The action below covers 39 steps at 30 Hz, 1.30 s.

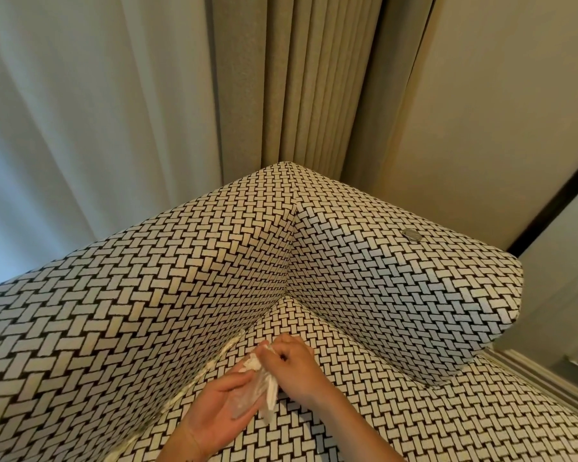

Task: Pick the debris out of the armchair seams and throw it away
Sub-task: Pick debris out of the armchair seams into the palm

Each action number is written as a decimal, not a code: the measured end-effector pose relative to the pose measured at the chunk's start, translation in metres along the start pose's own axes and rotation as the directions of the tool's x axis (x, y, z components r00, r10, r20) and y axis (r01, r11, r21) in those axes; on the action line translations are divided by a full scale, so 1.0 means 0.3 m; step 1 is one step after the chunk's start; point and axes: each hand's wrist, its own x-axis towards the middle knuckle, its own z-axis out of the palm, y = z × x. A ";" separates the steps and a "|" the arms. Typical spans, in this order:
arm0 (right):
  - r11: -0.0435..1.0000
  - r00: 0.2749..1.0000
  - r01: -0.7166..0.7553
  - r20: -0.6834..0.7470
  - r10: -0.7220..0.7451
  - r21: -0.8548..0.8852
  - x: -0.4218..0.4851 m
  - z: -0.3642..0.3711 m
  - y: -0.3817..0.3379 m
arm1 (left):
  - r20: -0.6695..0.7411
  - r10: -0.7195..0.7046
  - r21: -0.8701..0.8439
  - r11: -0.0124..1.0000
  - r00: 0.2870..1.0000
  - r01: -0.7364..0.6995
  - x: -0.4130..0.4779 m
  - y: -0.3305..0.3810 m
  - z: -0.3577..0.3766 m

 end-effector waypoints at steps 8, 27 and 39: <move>0.992 0.992 0.073 -0.109 -0.061 0.107 -0.008 0.018 0.025 | -0.038 -0.005 -0.039 0.999 0.999 0.003 -0.018 -0.004 0.027; 1.000 0.995 -0.010 -0.098 0.013 0.029 -0.020 0.076 0.046 | -0.099 0.047 0.142 0.989 0.994 -0.032 -0.095 -0.014 0.045; 0.992 1.000 0.009 -0.007 -0.009 -0.122 0.003 0.065 -0.064 | -0.044 0.097 -0.043 0.994 0.994 -0.099 -0.257 0.015 -0.042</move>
